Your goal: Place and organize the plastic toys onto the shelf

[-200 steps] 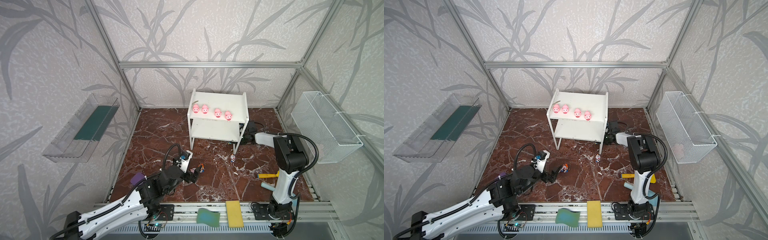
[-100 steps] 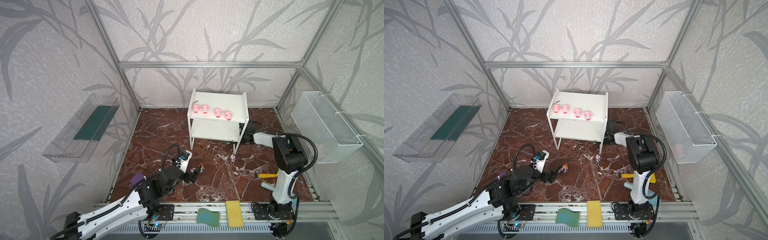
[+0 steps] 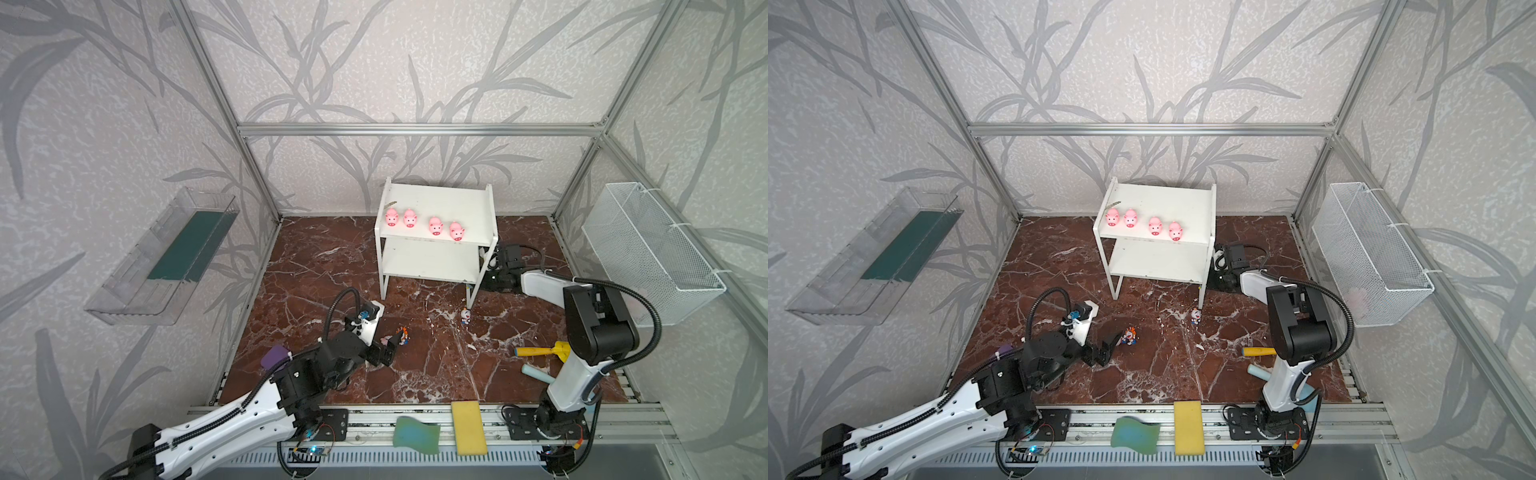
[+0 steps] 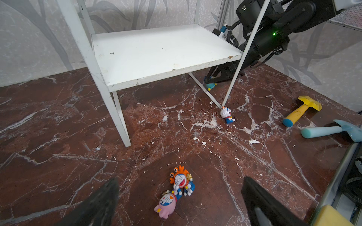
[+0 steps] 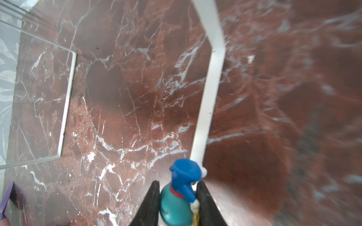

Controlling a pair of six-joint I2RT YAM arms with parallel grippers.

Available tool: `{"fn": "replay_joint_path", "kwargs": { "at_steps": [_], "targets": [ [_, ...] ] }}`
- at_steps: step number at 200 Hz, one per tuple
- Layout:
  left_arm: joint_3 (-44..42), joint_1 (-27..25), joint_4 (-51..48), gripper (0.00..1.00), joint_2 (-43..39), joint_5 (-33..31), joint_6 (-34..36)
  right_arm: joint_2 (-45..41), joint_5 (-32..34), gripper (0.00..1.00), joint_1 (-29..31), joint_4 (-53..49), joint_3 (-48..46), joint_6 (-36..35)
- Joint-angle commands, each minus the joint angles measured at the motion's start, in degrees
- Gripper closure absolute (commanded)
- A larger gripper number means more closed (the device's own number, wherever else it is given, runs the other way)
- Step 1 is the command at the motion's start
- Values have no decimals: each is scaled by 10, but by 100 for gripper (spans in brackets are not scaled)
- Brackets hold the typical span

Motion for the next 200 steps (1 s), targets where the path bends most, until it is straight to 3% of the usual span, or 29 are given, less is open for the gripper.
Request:
{"fn": "replay_joint_path", "kwargs": {
  "at_steps": [1, 42, 83, 121, 146, 171, 200],
  "targets": [
    [-2, -1, 13, 1, 4, 2, 1, -51, 33, 77, -6, -27, -23, 5],
    [-5, -1, 31, 1, 7, 8, 3, -153, 113, 76, 5, -30, -114, 52],
    [-2, -1, 13, 1, 7, -4, -3, -273, 221, 76, 72, -88, -195, 94],
    [-7, -1, -15, 1, 7, -12, -31, -378, 248, 74, 142, -113, -282, 146],
    [-18, -1, -30, 1, 6, -14, -64, -430, 255, 65, 194, -112, -321, 155],
    [-26, -1, -41, 1, 3, -14, -96, -476, 264, 51, 259, -109, -328, 115],
    [-28, -1, -59, 1, 13, -9, -132, -507, 275, 44, 341, -75, -331, 80]
  ]
}}
